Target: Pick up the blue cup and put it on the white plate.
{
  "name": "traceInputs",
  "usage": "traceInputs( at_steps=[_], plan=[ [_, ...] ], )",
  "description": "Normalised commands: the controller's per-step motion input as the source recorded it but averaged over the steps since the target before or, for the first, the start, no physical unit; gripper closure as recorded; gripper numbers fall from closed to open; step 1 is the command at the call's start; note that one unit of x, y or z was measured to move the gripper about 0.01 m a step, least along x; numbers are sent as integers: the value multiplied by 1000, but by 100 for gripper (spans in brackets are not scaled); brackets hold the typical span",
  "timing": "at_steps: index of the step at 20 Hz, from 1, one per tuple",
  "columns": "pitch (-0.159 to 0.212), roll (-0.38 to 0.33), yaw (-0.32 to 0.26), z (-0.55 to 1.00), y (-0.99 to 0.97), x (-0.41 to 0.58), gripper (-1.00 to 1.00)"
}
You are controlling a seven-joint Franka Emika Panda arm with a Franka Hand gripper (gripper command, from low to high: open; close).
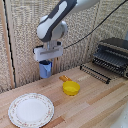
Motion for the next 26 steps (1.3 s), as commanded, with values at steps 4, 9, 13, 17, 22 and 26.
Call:
traceInputs(
  at_steps=[4,9,13,17,22,26],
  plan=[
    [61,52,0,386,695,-423,100],
    [69,16,0,271,774,-415,100],
    [57,-25,1,-81,848,-421,100],
    [7,-150,31,-523,583,-332,100],
    [-11,-208,54,-627,434,-238,100],
    [-43,-129,97,-484,391,-102,100]
  ],
)
